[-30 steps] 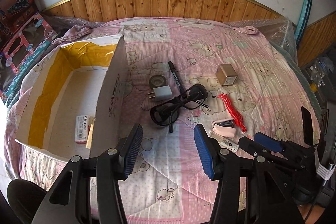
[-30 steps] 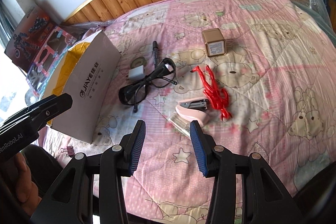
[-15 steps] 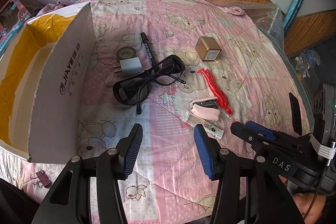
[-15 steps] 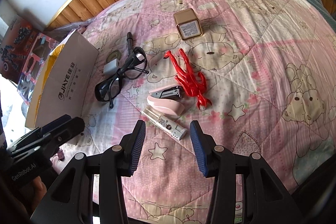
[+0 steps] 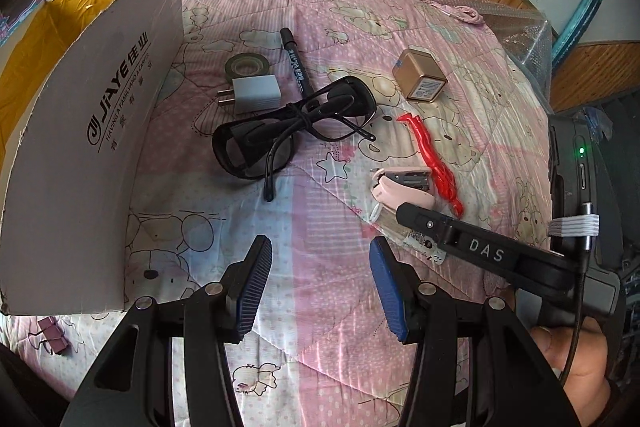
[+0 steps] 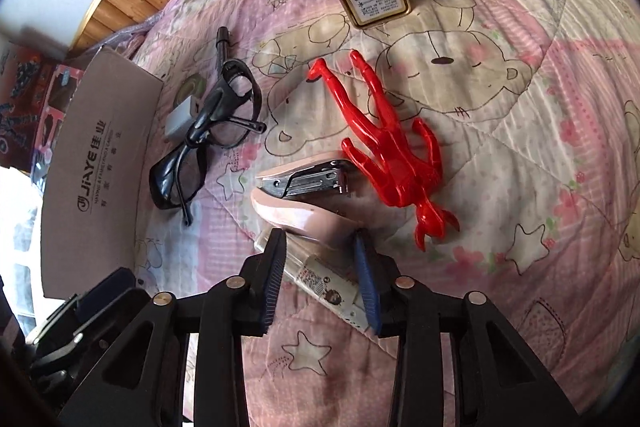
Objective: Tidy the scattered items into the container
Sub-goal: 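Close the right tool on the pink stapler, then lift the pink stapler with the right tool while the left tool grasps the clear tube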
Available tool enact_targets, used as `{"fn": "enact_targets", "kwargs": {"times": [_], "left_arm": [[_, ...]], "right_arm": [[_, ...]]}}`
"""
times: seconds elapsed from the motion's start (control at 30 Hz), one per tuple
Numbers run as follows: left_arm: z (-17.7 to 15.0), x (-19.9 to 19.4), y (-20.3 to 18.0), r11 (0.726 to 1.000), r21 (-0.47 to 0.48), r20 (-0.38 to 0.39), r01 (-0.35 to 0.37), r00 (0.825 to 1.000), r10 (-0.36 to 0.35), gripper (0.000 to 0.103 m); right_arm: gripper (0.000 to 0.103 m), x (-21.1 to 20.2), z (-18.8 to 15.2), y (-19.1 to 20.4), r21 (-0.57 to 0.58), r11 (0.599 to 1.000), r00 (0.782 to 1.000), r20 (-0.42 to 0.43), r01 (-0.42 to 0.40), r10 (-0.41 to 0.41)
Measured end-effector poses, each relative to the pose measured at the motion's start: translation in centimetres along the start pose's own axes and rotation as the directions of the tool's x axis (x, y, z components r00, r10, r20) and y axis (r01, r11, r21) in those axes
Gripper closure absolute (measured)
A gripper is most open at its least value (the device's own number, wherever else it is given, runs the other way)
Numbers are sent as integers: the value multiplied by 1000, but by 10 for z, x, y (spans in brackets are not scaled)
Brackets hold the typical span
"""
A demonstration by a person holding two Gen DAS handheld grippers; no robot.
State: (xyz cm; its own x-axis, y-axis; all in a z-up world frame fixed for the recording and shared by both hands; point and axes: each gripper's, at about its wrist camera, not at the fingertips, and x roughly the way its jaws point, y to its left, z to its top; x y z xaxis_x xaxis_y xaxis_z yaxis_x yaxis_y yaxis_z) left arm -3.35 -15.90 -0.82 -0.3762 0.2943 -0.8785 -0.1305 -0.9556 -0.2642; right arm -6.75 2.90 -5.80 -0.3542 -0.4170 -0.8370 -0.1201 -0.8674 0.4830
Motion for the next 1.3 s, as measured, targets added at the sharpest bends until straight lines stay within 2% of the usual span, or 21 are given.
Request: {"fn": "enact_targets", "kwargs": {"times": [0.03, 0.07, 0.1, 0.13, 0.17, 0.23, 0.27, 0.37, 0.43, 0.53, 0.6, 0.67, 0.77, 0.87, 1.0, 1.1, 1.23, 1.27, 1.3], "left_arm": [[0, 0, 1, 1000, -4, 3, -1, 1000, 1, 51], [1, 0, 3, 1000, -9, 9, -2, 1000, 2, 51], [1, 0, 5, 1000, -13, 14, 0, 1000, 0, 51], [2, 1, 7, 1000, -17, 17, 3, 1000, -3, 51], [3, 2, 7, 1000, -21, 18, 4, 1000, -4, 51], [3, 5, 9, 1000, -28, 9, 11, 1000, -10, 51], [3, 6, 9, 999, -31, 7, 15, 1000, -15, 51], [3, 7, 12, 999, -40, 6, 19, 1000, -19, 51], [3, 8, 14, 998, -52, 7, 26, 1000, -25, 51], [2, 8, 12, 997, -51, 8, 56, 998, -56, 51], [0, 9, 7, 996, -44, -3, 84, 996, -84, 51], [-2, 10, 2, 991, -53, -13, 123, 992, -124, 51], [-3, 14, -4, 980, -85, -37, 179, 982, -183, 51], [-4, 21, -17, 971, -99, -64, 217, 972, -224, 50], [-2, 36, -42, 973, -97, -98, 209, 971, -218, 46], [3, 50, -54, 979, -109, -98, 170, 979, -180, 46], [5, 82, -60, 991, -115, -130, 69, 988, -84, 47], [5, 81, -65, 996, -82, -100, 42, 994, -50, 47], [5, 81, -70, 999, -32, -101, -14, 995, 10, 58]], "right_arm": [[83, -2, 3, -3, 49, 995, 996, 8, -89, 89], [83, -5, 7, -6, 100, 978, 983, 31, -183, 181], [83, -8, 11, -7, 128, 962, 970, 56, -241, 235], [81, -11, 15, -5, 124, 961, 968, 71, -247, 240], [81, -13, 19, 0, 90, 972, 975, 74, -215, 209], [80, -16, 25, 16, -43, 994, 992, 66, -100, 103], [73, -15, 25, 26, -129, 991, 997, 56, -38, 45], [62, -5, 20, 46, -342, 932, 992, 51, 123, -112], [60, 0, 20, 52, -430, 884, 983, 73, 184, -169], [56, 10, 28, 52, -508, 844, 984, 43, 171, -173], [56, 19, 32, 56, -573, 800, 982, 58, 179, -179], [58, 26, 37, 56, -609, 778, 987, 49, 152, -154], [70, 24, 41, 54, -591, 802, 994, -3, 89, -112], [72, 11, 39, 50, -556, 827, 995, -6, 80, -100], [73, 5, 40, 26, -444, 895, 996, -55, 36, -67], [73, 2, 44, 11, -355, 935, 996, -85, -11, -21], [73, 4, 45, -1, -267, 962, 992, -125, -56, 23], [74, 6, 43, -3, -250, 966, 990, -138, -61, 27], [74, 7, 41, -4, -237, 969, 988, -149, -64, 28]]}}
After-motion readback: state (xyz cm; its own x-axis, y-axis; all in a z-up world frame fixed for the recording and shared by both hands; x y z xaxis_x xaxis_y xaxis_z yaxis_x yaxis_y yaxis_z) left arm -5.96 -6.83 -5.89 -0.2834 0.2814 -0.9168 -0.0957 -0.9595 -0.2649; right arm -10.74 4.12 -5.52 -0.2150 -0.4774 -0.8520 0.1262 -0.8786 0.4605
